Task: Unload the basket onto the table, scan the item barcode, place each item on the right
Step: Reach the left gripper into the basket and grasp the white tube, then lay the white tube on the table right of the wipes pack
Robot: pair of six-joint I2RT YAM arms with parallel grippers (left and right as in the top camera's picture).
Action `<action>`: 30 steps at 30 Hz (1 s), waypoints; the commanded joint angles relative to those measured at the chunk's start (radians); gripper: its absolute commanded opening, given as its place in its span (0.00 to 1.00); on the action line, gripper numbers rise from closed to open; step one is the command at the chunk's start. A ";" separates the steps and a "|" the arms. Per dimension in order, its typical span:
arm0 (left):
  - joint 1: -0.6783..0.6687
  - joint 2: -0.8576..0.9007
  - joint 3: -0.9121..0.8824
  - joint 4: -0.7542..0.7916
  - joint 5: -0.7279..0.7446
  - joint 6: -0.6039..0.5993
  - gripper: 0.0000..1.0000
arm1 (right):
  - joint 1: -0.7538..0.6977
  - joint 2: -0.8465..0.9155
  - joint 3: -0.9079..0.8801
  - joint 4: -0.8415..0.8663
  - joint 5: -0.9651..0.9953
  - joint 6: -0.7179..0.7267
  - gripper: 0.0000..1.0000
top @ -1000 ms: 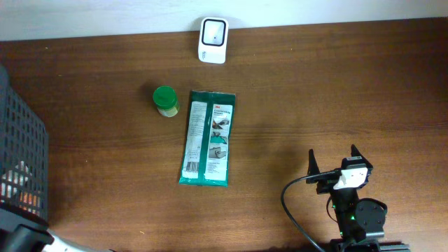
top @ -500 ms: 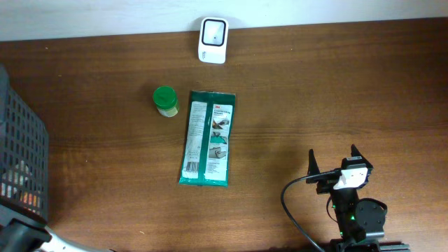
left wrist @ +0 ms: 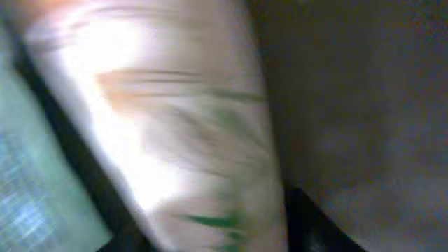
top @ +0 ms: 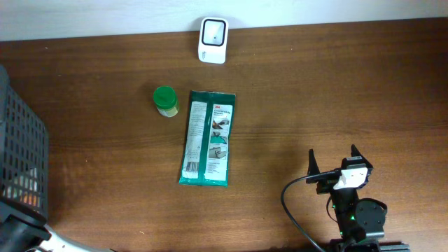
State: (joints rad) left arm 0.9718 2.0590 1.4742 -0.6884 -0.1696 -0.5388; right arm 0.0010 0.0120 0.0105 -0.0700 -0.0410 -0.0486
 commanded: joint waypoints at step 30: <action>-0.485 -0.640 0.439 -0.057 0.125 0.293 0.00 | 0.005 -0.006 -0.005 -0.005 0.005 0.000 0.98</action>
State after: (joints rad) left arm 0.5934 1.4689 1.8893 -0.7513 -0.0452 -0.3428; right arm 0.0010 0.0120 0.0105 -0.0700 -0.0410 -0.0486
